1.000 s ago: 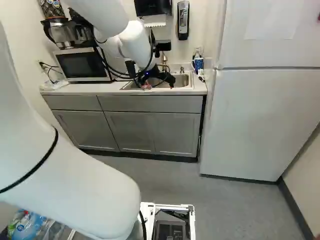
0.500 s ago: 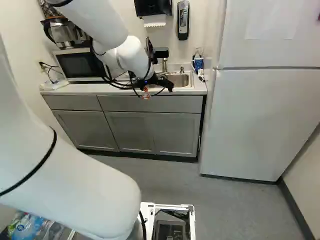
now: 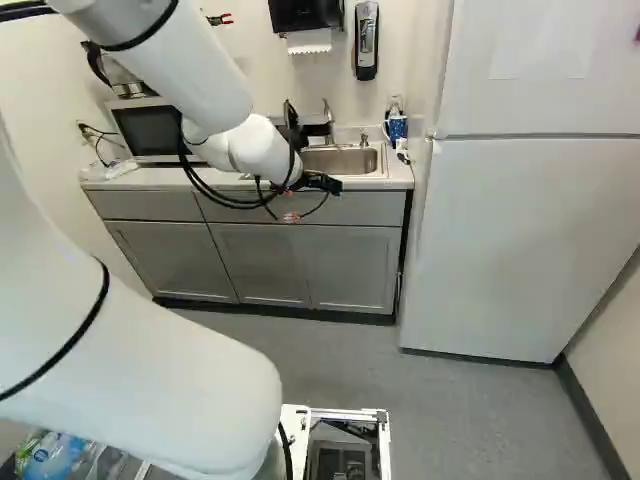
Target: Rinse the cup and place it in the tray
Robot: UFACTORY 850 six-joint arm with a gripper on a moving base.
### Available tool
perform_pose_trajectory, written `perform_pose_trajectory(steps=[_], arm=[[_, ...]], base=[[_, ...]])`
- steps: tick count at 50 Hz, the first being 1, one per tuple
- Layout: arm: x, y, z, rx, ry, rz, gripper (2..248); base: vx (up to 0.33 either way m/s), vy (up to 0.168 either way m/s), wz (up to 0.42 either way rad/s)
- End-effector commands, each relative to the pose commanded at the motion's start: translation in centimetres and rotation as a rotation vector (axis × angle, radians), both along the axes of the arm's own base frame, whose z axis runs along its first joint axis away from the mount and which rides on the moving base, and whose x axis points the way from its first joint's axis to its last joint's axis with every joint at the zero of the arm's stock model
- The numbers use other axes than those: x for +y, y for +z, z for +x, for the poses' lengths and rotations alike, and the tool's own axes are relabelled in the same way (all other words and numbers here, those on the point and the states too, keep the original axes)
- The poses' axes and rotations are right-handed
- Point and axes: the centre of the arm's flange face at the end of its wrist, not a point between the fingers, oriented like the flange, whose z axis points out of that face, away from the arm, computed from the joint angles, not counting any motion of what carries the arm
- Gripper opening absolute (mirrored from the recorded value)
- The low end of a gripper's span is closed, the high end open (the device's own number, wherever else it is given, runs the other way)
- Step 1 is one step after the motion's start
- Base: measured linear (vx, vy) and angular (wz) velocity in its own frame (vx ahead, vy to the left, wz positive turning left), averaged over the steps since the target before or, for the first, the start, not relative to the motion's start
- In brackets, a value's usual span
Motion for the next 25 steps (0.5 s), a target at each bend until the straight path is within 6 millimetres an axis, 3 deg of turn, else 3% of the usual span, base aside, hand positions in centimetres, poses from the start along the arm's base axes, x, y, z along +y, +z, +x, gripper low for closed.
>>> perform_pose_trajectory(steps=[25], arm=[[1.7, -5.5, -3.9, -0.117, 0.037, -0.014, 247]], base=[[0.000, 0.000, 0.000]])
